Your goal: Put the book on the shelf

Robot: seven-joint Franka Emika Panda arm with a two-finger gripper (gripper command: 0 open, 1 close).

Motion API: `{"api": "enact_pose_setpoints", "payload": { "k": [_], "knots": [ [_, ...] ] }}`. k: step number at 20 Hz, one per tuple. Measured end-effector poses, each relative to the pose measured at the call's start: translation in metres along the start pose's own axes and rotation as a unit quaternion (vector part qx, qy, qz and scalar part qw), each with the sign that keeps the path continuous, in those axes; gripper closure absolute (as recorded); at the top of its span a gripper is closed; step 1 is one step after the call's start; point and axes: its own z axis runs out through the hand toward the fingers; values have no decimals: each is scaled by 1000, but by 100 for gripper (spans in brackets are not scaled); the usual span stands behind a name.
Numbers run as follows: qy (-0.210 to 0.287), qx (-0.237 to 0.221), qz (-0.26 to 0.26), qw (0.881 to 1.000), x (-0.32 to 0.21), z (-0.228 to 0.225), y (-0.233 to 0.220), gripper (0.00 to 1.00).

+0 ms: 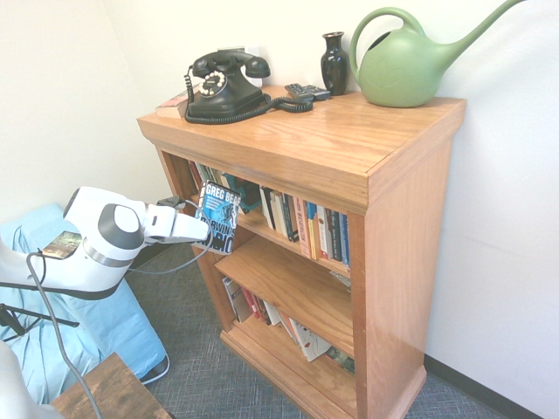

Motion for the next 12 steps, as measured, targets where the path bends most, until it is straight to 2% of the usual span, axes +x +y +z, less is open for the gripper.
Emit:
{"api": "enact_pose_setpoints", "payload": {
  "k": [5,12],
  "knots": [
    [7,7,-2,1000,9,-22,-13,100],
    [20,0,-18,1000,11,-7,-2,100]
  ]
}}
